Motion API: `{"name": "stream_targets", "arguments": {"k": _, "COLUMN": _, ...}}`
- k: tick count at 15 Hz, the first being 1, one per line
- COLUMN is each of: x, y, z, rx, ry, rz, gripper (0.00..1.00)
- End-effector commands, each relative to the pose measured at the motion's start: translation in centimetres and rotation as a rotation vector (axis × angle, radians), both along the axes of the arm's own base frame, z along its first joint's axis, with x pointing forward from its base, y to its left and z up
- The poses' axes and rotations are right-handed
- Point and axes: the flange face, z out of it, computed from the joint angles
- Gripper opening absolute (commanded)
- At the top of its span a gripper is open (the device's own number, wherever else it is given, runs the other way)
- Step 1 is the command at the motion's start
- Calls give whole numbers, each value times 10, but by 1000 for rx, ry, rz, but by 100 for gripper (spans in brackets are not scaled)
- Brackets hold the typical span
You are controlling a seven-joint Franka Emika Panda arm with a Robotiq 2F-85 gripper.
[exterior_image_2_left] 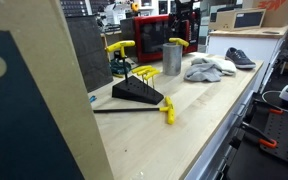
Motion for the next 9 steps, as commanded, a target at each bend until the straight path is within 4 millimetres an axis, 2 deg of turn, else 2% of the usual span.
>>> {"name": "stream_targets", "arguments": {"k": 1, "x": 16, "y": 5, "z": 1, "rx": 99, "ry": -88, "rz": 98, "gripper": 100}}
{"name": "stream_targets", "arguments": {"k": 6, "x": 22, "y": 10, "z": -15, "rx": 222, "ry": -100, "rz": 234, "gripper": 100}}
{"name": "stream_targets", "arguments": {"k": 9, "x": 12, "y": 6, "z": -7, "rx": 248, "ry": -96, "rz": 277, "gripper": 100}}
